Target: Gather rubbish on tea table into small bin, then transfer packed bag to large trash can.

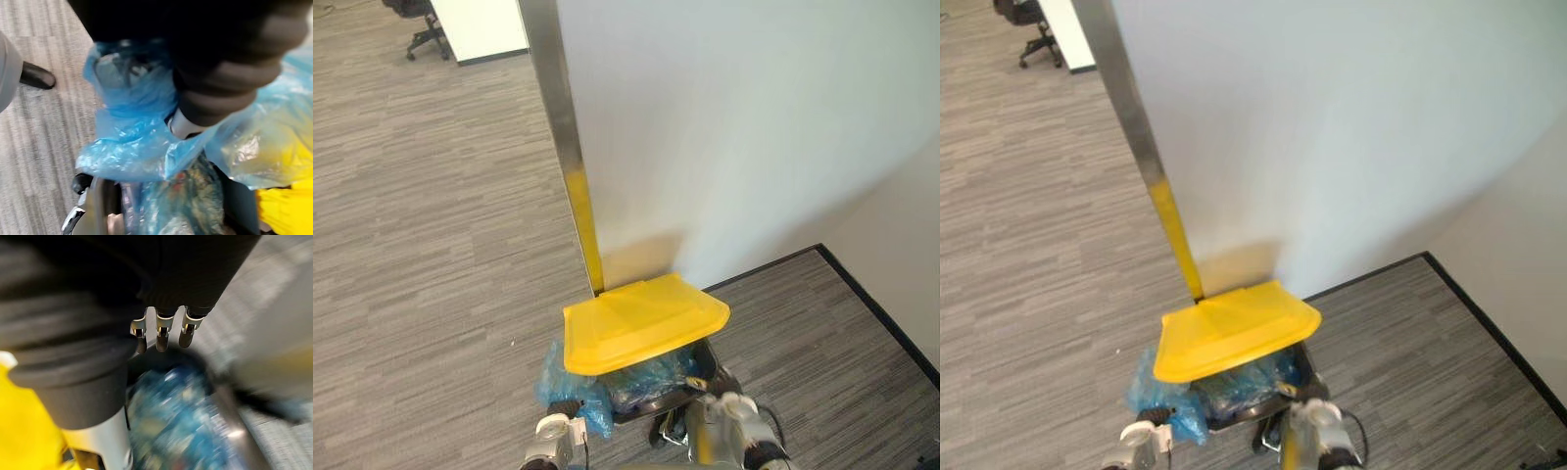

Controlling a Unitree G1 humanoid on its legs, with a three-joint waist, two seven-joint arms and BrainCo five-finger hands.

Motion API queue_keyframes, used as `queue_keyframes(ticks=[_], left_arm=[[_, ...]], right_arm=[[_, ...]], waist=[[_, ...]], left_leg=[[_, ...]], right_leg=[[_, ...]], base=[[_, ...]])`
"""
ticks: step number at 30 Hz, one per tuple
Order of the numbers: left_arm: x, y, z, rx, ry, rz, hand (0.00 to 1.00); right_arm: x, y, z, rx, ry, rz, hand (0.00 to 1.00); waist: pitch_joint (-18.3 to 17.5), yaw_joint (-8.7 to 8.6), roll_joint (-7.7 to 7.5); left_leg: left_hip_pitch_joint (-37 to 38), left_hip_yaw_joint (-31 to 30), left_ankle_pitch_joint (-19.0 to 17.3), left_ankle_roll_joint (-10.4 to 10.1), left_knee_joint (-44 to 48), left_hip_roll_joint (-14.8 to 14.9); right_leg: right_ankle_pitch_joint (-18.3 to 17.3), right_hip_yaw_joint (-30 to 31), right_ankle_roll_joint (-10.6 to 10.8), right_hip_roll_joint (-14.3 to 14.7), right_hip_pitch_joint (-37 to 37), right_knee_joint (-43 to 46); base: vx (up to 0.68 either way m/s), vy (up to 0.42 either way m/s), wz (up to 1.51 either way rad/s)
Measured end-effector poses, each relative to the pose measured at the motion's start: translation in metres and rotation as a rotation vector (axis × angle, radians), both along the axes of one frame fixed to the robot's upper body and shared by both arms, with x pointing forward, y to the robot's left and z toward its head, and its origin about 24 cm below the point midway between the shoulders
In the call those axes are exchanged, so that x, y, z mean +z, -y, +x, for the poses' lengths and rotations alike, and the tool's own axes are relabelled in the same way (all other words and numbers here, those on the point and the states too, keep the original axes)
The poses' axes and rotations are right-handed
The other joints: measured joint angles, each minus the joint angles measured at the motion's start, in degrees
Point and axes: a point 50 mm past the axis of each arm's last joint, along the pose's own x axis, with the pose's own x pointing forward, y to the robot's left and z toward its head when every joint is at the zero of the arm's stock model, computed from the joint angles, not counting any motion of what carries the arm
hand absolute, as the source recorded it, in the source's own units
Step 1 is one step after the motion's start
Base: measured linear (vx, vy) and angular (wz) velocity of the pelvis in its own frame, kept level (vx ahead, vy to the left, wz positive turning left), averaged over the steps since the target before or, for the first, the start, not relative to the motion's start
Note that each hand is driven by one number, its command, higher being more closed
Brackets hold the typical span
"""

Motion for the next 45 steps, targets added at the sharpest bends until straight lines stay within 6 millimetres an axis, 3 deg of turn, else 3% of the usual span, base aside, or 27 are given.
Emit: queue_keyframes(ticks=[3,7,9,10,11,12,13,14,15,17,18,22,25,30,36,39,45], left_arm=[[0.004,-0.002,0.007,0.000,0.029,0.012,1.00],[0.013,-0.008,0.024,0.026,0.083,0.033,1.00],[0.018,-0.007,0.032,0.027,0.115,0.038,1.00],[0.018,-0.006,0.033,0.013,0.119,0.040,1.00],[0.019,-0.005,0.034,0.007,0.122,0.041,1.00],[0.023,-0.006,0.042,-0.012,0.146,0.052,1.00],[0.026,-0.002,0.047,-0.027,0.162,0.046,1.00],[0.030,-0.005,0.052,-0.024,0.190,0.053,1.00],[0.033,-0.003,0.055,-0.029,0.208,0.048,1.00],[0.034,-0.004,0.055,-0.043,0.221,0.055,1.00],[0.037,-0.005,0.057,-0.052,0.237,0.059,1.00],[0.062,0.007,0.080,-0.125,0.394,0.054,1.00],[0.087,0.019,0.099,-0.213,0.517,0.061,1.00],[0.137,0.045,0.120,-0.323,0.754,0.011,1.00],[0.196,0.078,0.121,-0.400,1.022,-0.133,1.00],[0.214,0.095,0.117,-0.451,1.102,-0.195,1.00],[0.246,0.109,0.117,-0.507,1.228,-0.234,1.00]], right_arm=[[0.024,-0.009,0.027,0.024,0.123,0.000,0.00],[0.051,-0.012,0.055,0.010,0.221,-0.008,0.00],[0.077,-0.012,0.079,0.022,0.310,-0.025,0.00],[0.089,-0.011,0.087,0.018,0.359,-0.021,0.00],[0.096,-0.010,0.091,0.014,0.389,-0.012,0.00],[0.115,-0.010,0.103,0.005,0.454,-0.007,0.00],[0.128,-0.006,0.111,-0.013,0.490,-0.016,0.00],[0.135,0.000,0.116,-0.032,0.507,-0.027,0.00],[0.144,0.008,0.121,-0.053,0.526,-0.039,0.00],[0.158,0.013,0.129,-0.079,0.565,-0.028,0.00],[0.165,0.021,0.132,-0.098,0.584,-0.041,0.00],[0.189,0.033,0.143,-0.161,0.643,-0.034,0.00],[0.210,0.033,0.153,-0.173,0.684,-0.017,0.00],[0.225,0.032,0.163,-0.209,0.688,0.012,0.00],[0.244,0.030,0.170,-0.224,0.719,0.037,0.00],[0.258,0.037,0.172,-0.234,0.755,0.020,0.00],[0.259,0.045,0.172,-0.254,0.755,0.015,0.00]], waist=[[1.38,1.35,-1.25],[4.09,2.10,-1.26],[6.45,2.68,-0.19],[6.60,2.63,0.31],[6.69,2.65,0.29],[8.08,2.75,-0.35],[8.87,2.97,-0.20],[10.06,2.42,-2.46],[10.65,2.77,-1.98],[11.08,2.81,-1.82],[11.80,2.61,-1.84],[14.50,2.71,-2.04],[16.20,2.61,-1.94],[17.82,2.50,-1.93],[18.98,2.48,-1.82],[19.93,2.46,-1.86],[20.05,2.12,-1.86]], left_leg=[[-8.06,-1.57,-2.38,-0.14,13.93,-2.98],[-11.44,-4.01,-2.76,0.17,14.19,-1.93],[-12.17,-6.23,-5.19,2.30,13.82,-0.31],[-11.54,-8.06,-7.78,-0.12,12.26,0.40],[-11.66,-8.37,-8.49,-1.23,11.60,0.71],[-12.64,-9.00,-9.33,-0.14,11.04,0.79],[-13.42,-10.79,-9.45,-1.93,11.04,1.26],[-13.32,-12.27,-7.88,-4.62,11.63,-1.37],[-15.88,-12.49,-8.42,-5.53,15.80,-2.43],[-20.19,-12.51,-8.73,-4.30,24.16,-7.40],[-20.46,-11.21,-9.68,-2.55,25.12,-9.58],[-21.51,-13.46,-8.21,-2.12,23.59,-11.29],[-23.27,-15.55,-6.61,-1.18,22.84,-12.15],[-24.10,-17.67,-4.84,-1.69,22.02,-12.87],[-23.88,-17.91,-4.64,-1.59,21.33,-12.95],[-23.91,-17.91,-4.61,-1.69,21.09,-13.09],[-22.66,-15.99,-4.40,-2.21,20.83,-13.59]], right_leg=[[-0.04,1.36,-0.34,0.45,-0.19,-1.94],[-0.05,1.38,-0.36,2.45,-1.67,-4.29],[0.30,1.23,-0.28,4.08,-1.97,-4.29],[0.60,0.32,-0.30,4.13,-3.18,-2.86],[0.64,-0.46,-0.51,4.03,-3.64,-2.48],[0.72,-0.66,-0.57,4.22,-4.03,-3.21],[1.62,4.83,-3.11,4.77,-6.95,4.92],[1.06,13.05,-9.28,5.77,-6.21,5.73],[1.11,11.33,-8.83,4.94,-5.57,3.93],[3.55,9.14,-7.12,4.09,-4.05,-0.56],[4.95,8.00,-6.77,3.76,-2.74,-1.86],[5.59,6.15,-5.74,1.58,-1.11,-3.96],[6.86,5.94,-3.76,1.52,-0.56,-7.54],[7.42,5.98,-2.90,1.43,0.12,-9.67],[7.66,6.18,-2.54,1.23,0.11,-9.36],[7.78,6.22,-2.68,0.78,-0.50,-7.77],[8.45,7.39,-3.69,-0.20,-1.10,-5.03]], base=[[-0.15,-0.096,0.09],[-0.11,-0.126,0.15],[-0.17,-0.145,0.05],[-0.18,-0.126,0.08],[-0.19,-0.112,0.09],[-0.15,-0.106,0.14],[-0.15,-0.114,0.62],[-0.11,-0.142,0.78],[-0.11,-0.078,0.72],[-0.09,-0.009,0.33],[-0.10,0.003,0.62],[-0.15,-0.009,0.54],[-0.16,0.012,0.33],[-0.09,-0.008,0.24],[-0.01,-0.005,0.05],[0.05,-0.017,0.07],[0.08,0.014,-0.08]])
